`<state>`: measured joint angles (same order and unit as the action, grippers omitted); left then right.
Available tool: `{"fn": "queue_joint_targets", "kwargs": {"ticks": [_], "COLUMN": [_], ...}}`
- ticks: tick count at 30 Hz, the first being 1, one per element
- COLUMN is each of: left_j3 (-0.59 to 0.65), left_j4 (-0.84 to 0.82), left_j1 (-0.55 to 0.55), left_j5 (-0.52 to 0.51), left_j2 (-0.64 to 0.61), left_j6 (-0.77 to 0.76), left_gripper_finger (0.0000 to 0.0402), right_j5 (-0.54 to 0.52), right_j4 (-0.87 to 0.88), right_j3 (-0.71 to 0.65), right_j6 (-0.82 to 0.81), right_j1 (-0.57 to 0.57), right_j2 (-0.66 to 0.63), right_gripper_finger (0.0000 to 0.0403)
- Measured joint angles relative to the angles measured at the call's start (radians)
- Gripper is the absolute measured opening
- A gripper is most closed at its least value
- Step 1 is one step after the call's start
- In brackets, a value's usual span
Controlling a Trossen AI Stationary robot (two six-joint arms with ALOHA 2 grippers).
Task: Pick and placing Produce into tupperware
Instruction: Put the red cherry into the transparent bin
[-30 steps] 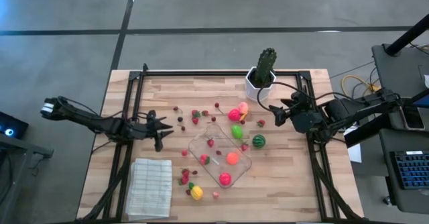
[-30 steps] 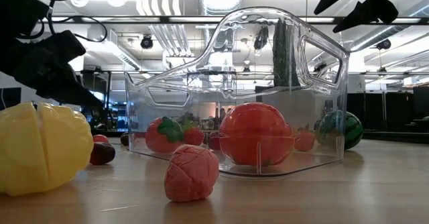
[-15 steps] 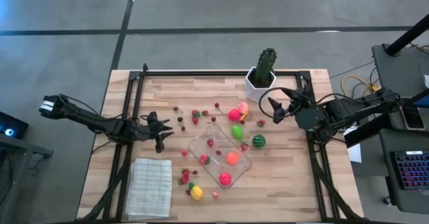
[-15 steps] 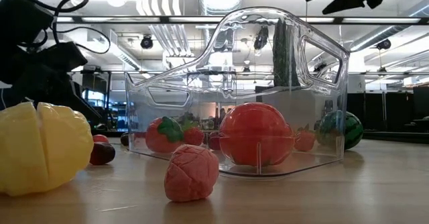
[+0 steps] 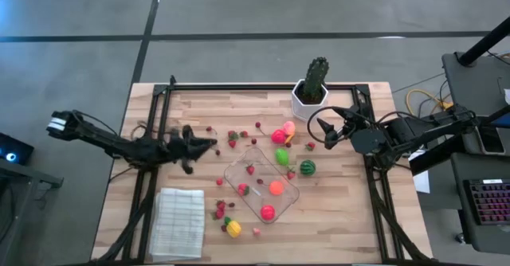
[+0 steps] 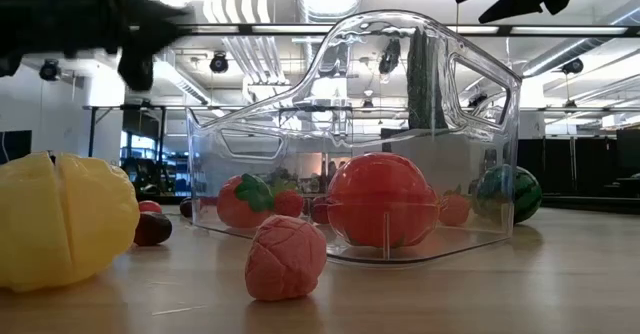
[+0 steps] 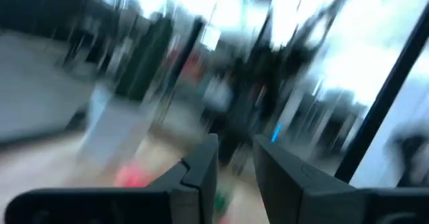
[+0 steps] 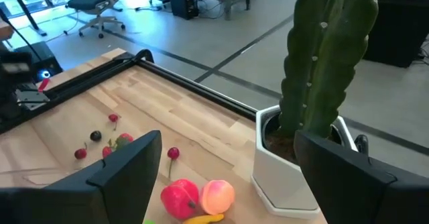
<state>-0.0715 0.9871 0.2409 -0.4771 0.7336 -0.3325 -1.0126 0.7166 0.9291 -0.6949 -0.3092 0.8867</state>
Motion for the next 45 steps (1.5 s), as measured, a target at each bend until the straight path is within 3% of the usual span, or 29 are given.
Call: {"fn": "queue_joint_targets", "kwargs": {"ticks": [4,8,11,17,23,28,31,35,37,39,41,43,45], "left_j3": [0.000,0.002,0.003,0.003,-0.001,-0.026,-0.074,-0.201,-0.290,-0.395,-0.533,-0.681,-0.805], "left_j4": [0.343,0.491,0.505,0.523,0.553,0.568,0.567,0.538,0.389,0.034,-0.539,-1.150,-1.640], "left_j1": [0.000,0.000,-0.001,-0.001,-0.003,-0.006,-0.005,-0.006,-0.006,-0.006,-0.006,-0.018,-0.048], "left_j5": [0.000,0.000,-0.002,-0.004,-0.006,-0.211,-0.202,-0.070,-0.063,-0.140,-0.264,-0.350,-0.365], "left_j2": [0.035,0.045,0.039,0.030,0.032,0.030,0.036,0.057,0.062,0.039,0.008,0.023,0.078], "left_j6": [0.002,0.155,0.212,0.178,0.039,0.151,0.158,0.275,0.357,0.389,0.343,0.112,-0.167], "left_gripper_finger": [0.0080,0.0080,0.0080,0.0080,0.0080,0.0080,0.0080,0.0080,0.0079,0.0079,0.0079,0.0079,0.0079], "right_j5": [0.000,0.000,0.000,0.002,0.002,0.001,0.000,0.002,0.002,0.002,0.002,0.002,0.002], "right_j4": [0.000,0.000,0.000,0.002,0.012,0.014,0.035,0.048,0.048,0.049,0.049,0.050,0.052], "right_j3": [0.000,0.000,0.000,0.000,0.000,0.000,0.000,0.000,0.000,0.000,0.000,0.000,0.000], "right_j6": [-0.001,-0.004,-0.004,-0.004,-0.003,-0.001,0.000,-0.003,-0.003,-0.003,-0.003,-0.003,-0.003], "right_j1": [0.000,0.000,0.000,0.000,0.000,0.000,0.000,0.000,0.000,0.000,0.000,0.000,0.000], "right_j2": [0.000,0.000,0.000,0.000,0.000,0.000,0.000,0.000,0.000,0.000,0.000,0.000,0.000], "right_gripper_finger": [0.0334,0.0338,0.0338,0.0334,0.0339,0.0340,0.0338,0.0336,0.0338,0.0340,0.0342,0.0343,0.0342]}}
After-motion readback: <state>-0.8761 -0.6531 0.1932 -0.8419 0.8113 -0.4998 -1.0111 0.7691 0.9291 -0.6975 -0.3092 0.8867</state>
